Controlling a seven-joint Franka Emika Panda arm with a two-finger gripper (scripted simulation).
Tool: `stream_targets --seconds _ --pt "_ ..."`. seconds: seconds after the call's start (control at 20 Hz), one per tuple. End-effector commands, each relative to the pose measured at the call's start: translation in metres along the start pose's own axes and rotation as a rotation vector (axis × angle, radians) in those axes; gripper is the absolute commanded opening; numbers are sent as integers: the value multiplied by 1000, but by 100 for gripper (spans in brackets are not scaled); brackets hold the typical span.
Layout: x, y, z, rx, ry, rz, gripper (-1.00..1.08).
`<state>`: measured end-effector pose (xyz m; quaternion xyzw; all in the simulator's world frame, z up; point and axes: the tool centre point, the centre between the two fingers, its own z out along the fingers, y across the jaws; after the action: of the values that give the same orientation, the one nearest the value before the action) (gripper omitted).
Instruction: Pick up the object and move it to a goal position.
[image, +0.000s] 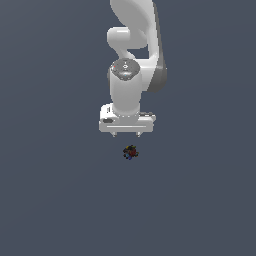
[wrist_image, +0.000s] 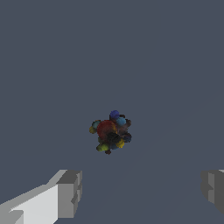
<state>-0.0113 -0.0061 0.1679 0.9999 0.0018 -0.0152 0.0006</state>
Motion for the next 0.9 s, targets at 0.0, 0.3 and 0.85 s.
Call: stream_targets --seconds 0.0,0.3,0.85 --pt "0 0 0 0 0 0 100" --pt "-7 -15 3 -5 -26 -42 100" --pt "-9 -20 6 -6 -34 -39 100"
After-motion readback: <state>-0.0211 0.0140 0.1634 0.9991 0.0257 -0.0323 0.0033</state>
